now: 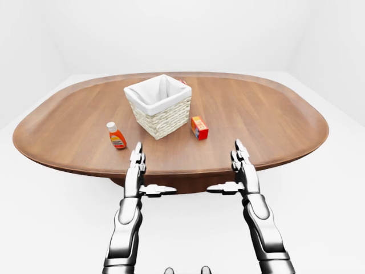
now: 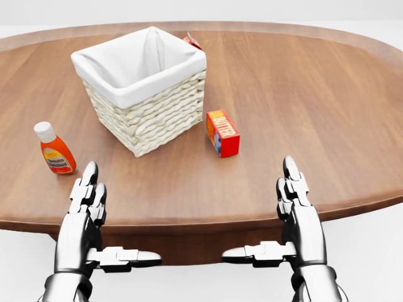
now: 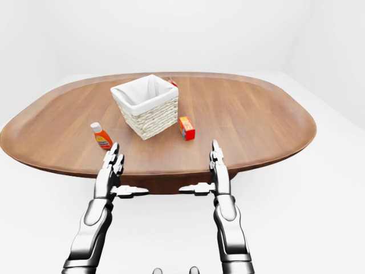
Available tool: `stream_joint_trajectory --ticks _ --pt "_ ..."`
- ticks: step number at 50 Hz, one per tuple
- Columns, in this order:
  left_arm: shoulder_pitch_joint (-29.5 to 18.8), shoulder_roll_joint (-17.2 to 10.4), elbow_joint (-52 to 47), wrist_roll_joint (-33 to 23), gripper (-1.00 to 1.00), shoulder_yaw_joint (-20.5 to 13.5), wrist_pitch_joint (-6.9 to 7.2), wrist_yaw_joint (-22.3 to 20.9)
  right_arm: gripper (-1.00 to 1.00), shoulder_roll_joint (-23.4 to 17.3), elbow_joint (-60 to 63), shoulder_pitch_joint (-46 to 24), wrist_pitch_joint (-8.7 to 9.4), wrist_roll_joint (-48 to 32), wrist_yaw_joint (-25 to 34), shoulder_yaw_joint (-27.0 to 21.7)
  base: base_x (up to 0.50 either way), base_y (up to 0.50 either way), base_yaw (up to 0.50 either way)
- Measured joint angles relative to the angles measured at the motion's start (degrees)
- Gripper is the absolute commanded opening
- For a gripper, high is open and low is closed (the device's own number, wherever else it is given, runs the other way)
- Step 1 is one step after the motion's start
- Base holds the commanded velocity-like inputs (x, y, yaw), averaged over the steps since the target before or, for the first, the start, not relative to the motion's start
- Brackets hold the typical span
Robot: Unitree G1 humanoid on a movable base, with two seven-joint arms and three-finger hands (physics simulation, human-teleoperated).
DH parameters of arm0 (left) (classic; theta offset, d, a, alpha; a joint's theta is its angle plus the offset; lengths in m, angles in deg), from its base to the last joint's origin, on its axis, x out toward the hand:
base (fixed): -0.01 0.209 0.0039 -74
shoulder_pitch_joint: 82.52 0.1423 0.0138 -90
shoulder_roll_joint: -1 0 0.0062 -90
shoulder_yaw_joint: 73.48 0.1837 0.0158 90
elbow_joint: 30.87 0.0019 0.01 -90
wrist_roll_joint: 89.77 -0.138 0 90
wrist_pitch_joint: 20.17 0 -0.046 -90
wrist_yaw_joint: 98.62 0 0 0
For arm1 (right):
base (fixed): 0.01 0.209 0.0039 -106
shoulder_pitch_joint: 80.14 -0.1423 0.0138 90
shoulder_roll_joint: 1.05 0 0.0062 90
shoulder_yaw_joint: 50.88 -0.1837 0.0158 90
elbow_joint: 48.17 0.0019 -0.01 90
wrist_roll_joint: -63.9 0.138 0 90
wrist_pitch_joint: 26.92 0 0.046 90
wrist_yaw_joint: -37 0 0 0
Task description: Pick up the butter and put it in the basket.
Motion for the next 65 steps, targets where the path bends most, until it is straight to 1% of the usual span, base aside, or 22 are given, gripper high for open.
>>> stream_joint_trajectory --ticks 7,10,12,14,15,18,19,29,39,51,65 --pt "-0.09 -0.55 -0.03 -0.03 1.0 -0.64 0.05 -1.05 1.0 -0.19 1.51 0.27 1.13 0.95 0.69 -0.54 0.0 0.0 0.0" --pt "-0.17 -0.74 -0.81 -0.32 1.0 -0.77 0.54 -1.54 1.0 -0.21 3.06 0.25 2.19 1.33 0.77 -0.59 0.0 0.0 0.0" --pt "-0.32 -0.86 -1.69 -0.45 1.0 -0.89 1.22 -1.84 1.0 -0.21 4.35 0.14 3.08 1.51 0.78 -0.55 0.0 0.0 0.0" --pt "-0.6 -0.98 -2.97 -0.63 1.0 -0.95 2.27 -2.15 1.0 -0.19 5.84 -0.18 4.25 1.73 0.66 -0.55 0.0 0.0 0.0" --pt "-0.78 -1.06 -3.64 -0.76 1.0 -0.99 2.83 -2.3 1.0 -0.15 6.59 -0.39 4.54 1.95 0.53 -0.6 0.0 0.0 0.0" --pt "-1.46 -1.37 -5.83 -1.2 1.0 -1.19 4.83 -2.84 1.0 -0.19 9.21 -1.44 4.54 2.62 -0.08 -0.89 0.0 0.0 0.0" --pt "-1.7 -1.46 -6.5 -1.3 1.0 -1.3 5.09 -3.01 1.0 -0.23 10.06 -1.82 4.54 2.8 -0.3 -0.99 0.0 0.0 0.0" --pt "-6.04 -2.72 -14.47 -0.65 1.0 -3.0 5.09 -3.96 1.0 -0.65 18.5 -6.31 4.54 3.83 -2.9 -1.22 0.0 0.0 0.0" --pt "-8.92 -3.12 -19.87 0.37 1.0 -3.65 5.09 -3.85 1.0 -0.53 23.47 -8.16 4.54 3.48 -3.02 -0.31 0.03 0.07 0.0" --pt "-9.43 -3.13 -22.77 0.97 1.0 -3.65 5.09 -3.39 1.0 -0.36 25.75 -8.77 4.54 3.96 -2.57 -0.15 0.26 0.31 0.0" --pt "-9.55 -3.02 -23.3 1.09 1.0 -3.4 5.09 -3.33 1.0 -0.17 26.01 -8.62 4.54 4.48 -2.18 0.26 0.4 0.04 0.0"
